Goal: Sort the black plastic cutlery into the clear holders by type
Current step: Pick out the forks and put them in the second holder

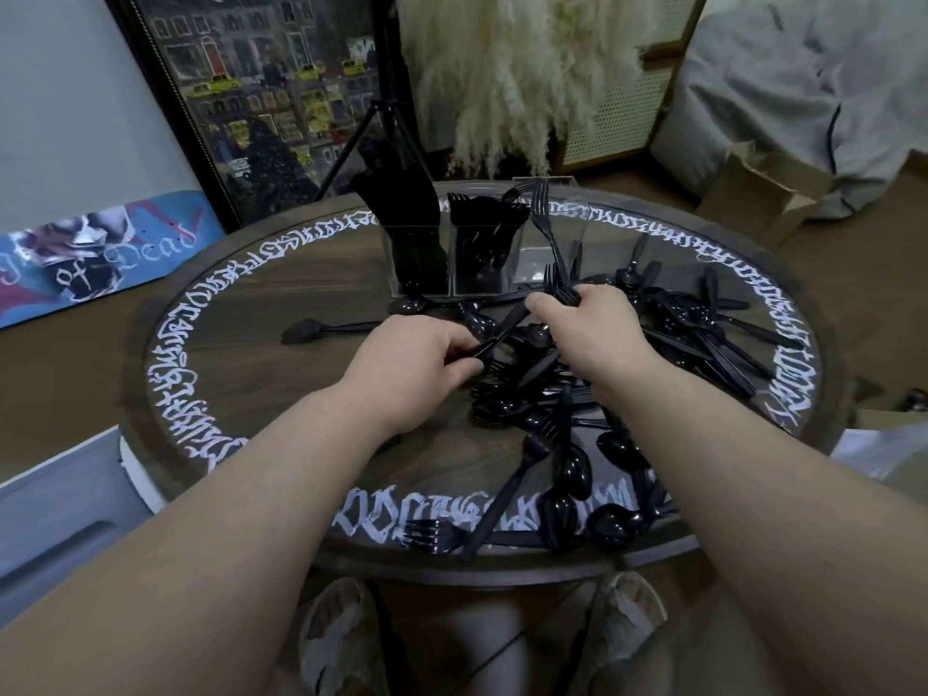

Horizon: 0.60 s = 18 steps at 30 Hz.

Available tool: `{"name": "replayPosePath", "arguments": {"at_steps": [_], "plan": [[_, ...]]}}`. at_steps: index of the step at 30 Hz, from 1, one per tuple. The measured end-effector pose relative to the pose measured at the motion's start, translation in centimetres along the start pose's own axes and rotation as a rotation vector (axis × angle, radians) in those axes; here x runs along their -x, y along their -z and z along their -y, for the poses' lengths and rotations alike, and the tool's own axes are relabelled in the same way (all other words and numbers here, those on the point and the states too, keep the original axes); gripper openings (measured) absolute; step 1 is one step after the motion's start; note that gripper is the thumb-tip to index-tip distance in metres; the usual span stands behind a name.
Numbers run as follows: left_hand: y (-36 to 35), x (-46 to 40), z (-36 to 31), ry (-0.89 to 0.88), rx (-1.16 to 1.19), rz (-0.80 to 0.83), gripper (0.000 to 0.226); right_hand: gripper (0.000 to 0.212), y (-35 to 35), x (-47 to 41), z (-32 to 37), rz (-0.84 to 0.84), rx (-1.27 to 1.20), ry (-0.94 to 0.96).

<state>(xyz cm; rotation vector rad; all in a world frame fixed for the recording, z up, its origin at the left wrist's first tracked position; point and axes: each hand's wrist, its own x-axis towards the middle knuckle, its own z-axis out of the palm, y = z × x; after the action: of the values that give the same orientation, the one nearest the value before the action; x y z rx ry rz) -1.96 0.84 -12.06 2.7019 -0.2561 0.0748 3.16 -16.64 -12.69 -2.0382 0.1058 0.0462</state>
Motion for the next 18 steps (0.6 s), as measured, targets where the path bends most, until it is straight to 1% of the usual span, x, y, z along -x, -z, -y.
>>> {"name": "replayPosePath", "arguments": {"at_steps": [2, 4, 6, 9, 12, 14, 15, 18], "plan": [[-0.1, -0.2, -0.4, -0.034, -0.002, 0.013, 0.021, 0.021, 0.3, -0.3, -0.2, -0.023, -0.004, -0.010], [-0.2, -0.4, -0.6, -0.049, -0.009, 0.028, 0.021, 0.019, 0.5, -0.4, -0.6, -0.029, -0.043, -0.039], [-0.4, -0.5, -0.9, -0.061, -0.019, 0.051, 0.021, 0.022, 0.5, -0.5, -1.0, -0.027, -0.097, -0.058], [-0.8, -0.8, -1.2, -0.088, -0.039, 0.077, 0.020, 0.025, 0.5, -0.7, -1.2, -0.043, -0.115, -0.086], [-1.3, -1.1, -1.4, -0.109, -0.052, 0.110, 0.022, 0.013, 0.4, -1.2, -1.4, -0.087, -0.156, -0.143], [-1.4, -1.2, -1.6, -0.118, -0.061, 0.094, 0.024, 0.010, 0.5, -1.5, -1.5, -0.130, -0.177, -0.181], [-1.4, -1.2, -1.7, -0.111, -0.092, 0.074, 0.026, 0.010, 0.6, -1.6, -1.6, -0.141, -0.181, -0.189], [-0.7, -1.4, -1.9, -0.053, -0.158, 0.043, 0.030, 0.020, 1.0, -1.9, -1.8, -0.122, -0.163, -0.173]]}}
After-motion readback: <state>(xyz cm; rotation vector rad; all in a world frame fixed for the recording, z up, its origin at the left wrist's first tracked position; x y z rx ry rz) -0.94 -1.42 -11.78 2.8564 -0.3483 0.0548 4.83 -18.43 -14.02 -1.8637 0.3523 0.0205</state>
